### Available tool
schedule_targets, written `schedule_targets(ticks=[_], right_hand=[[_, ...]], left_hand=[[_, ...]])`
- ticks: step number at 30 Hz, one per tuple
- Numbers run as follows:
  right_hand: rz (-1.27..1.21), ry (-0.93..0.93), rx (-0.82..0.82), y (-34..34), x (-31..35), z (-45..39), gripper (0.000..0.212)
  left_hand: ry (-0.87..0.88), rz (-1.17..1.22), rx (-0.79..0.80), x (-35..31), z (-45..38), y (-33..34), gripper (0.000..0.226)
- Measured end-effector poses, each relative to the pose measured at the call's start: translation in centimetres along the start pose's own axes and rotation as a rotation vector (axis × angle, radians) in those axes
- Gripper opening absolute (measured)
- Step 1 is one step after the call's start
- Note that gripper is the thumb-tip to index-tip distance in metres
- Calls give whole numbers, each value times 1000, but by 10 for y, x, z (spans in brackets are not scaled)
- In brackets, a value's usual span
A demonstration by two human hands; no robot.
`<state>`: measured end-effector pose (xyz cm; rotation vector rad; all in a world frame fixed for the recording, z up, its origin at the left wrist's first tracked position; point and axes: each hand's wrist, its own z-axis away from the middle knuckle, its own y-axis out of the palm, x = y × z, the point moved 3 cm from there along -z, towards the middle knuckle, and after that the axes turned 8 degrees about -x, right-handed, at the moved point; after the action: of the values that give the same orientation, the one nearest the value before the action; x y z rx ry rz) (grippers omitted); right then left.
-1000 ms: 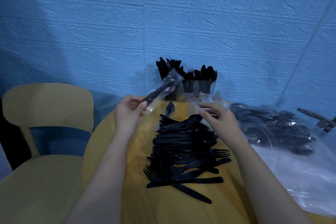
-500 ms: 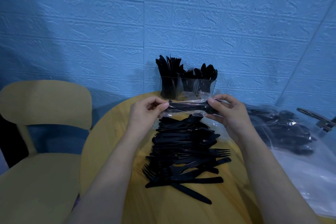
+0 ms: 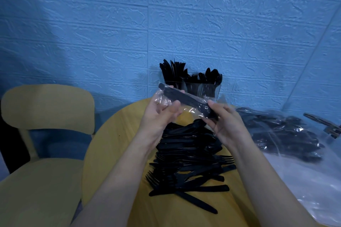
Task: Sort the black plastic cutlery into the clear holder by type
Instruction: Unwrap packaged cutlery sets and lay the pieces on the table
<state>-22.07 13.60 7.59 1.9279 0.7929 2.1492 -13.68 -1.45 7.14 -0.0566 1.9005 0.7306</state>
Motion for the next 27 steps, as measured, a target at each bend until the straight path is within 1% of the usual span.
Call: schedule_targets(ticks=[1,3,4,5,7,8,9,11,13,15,19,23,27], right_hand=[[110,-63,26,0,2,2,17],[503,-235,41,-1,5,4,17],[680,-358,20,-2,7,6,17],[783,-516,8,0,10,8,18],[828,-831,50,9,12,16,24],[836,-946,98,14,10,20,24],[857,-1033,142,18,6,22,26],[932,-1154,195,23,-1,24,33],[987,-1232,188,24,-4,24,36],[1006,-1265,159,22,-5,23,35],[1047,-1295,161,22,-6,23,35],[1080,-1333,157,19,-6,21,33],[1073,-1404,108,18,-4,24,25]], left_hand=[[22,-8,-63,-2,0,-1,40],[64,-11,-158,-3,-2,-6,27],[78,-33,-189,-3,-3,-9,24],[93,-77,-210,-4,-4,-10,21],[118,-208,-196,-4,-2,-7,15],[133,-268,-159,-3,0,-3,11],[146,-315,-116,-1,2,1,9],[154,-381,-45,2,6,7,12],[156,-442,-26,3,8,9,19],[196,-545,-12,2,9,8,26],[278,-733,50,0,11,8,18],[409,-861,106,1,13,11,16],[469,-966,174,2,13,15,19]])
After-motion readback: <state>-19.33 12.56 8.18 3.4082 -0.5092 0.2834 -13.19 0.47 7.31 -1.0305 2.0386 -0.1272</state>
